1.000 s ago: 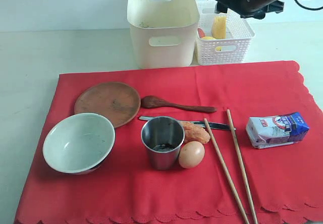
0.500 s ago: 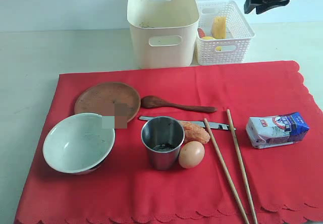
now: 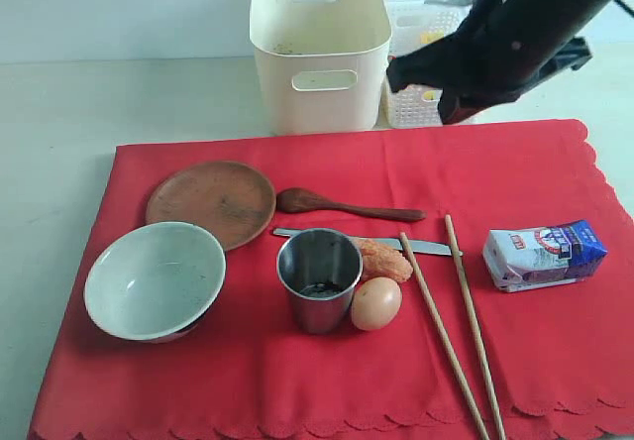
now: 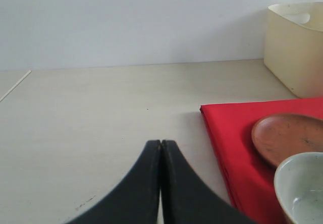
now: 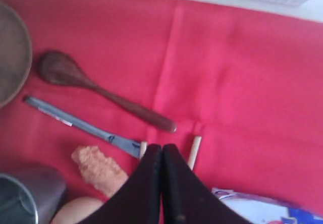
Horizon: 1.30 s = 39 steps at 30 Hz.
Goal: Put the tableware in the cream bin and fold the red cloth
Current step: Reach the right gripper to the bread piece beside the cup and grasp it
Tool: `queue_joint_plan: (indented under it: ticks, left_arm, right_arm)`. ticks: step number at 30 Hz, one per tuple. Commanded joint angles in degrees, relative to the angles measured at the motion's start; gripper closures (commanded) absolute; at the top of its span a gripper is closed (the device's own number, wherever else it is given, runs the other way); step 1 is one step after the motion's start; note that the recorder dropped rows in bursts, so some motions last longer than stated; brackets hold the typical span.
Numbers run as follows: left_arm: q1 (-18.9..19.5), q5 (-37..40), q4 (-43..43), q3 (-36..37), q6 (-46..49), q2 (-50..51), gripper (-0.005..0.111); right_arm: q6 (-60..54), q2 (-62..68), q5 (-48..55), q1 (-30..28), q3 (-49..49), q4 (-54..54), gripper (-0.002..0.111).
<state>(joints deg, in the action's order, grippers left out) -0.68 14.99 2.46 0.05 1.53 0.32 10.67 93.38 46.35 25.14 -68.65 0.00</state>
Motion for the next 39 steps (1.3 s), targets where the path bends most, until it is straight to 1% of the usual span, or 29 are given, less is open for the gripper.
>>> queue_joint_plan:
  ticks: [1, 7, 11, 14, 20, 23, 25, 28, 39]
  left_arm:
    - [0.08, -0.09, -0.32, -0.05, -0.21, -0.32, 0.104]
    - [0.08, -0.09, -0.32, -0.05, -0.21, -0.32, 0.104]
    - [0.08, -0.09, -0.32, -0.05, -0.21, -0.32, 0.104]
    - [0.08, -0.09, -0.32, -0.05, -0.21, -0.32, 0.104]
    - [0.08, -0.09, -0.32, -0.05, -0.21, -0.32, 0.104]
    - [0.08, -0.09, -0.32, -0.05, -0.21, -0.32, 0.104]
    - [0.08, -0.09, -0.32, -0.05, -0.21, -0.32, 0.104]
    - [0.08, -0.09, -0.32, -0.05, -0.21, -0.32, 0.104]
    - [0.08, -0.09, -0.32, -0.05, -0.21, -0.32, 0.104]
  right_arm:
    - [-0.56, -0.51, -2.01, 4.43, 4.11, 0.00, 0.108]
    - [-0.56, -0.51, -4.31, 9.68, 8.19, 0.00, 0.108]
    - [1.53, -0.51, -7.58, 11.85, 10.28, 0.00, 0.106]
    - [2.66, -0.51, -9.97, 12.96, 11.83, -1.46, 0.096]
    - [2.66, 0.03, -11.22, 13.53, 13.54, -2.29, 0.067]
    - [2.55, 1.83, -11.77, 13.53, 13.54, -2.40, 0.057]
    - [2.43, 3.46, -11.90, 13.53, 13.54, -2.40, 0.052]
    - [2.16, 6.09, -12.34, 13.53, 13.54, -2.52, 0.049]
    - [0.78, 11.61, -18.06, 13.53, 13.54, -2.52, 0.050]
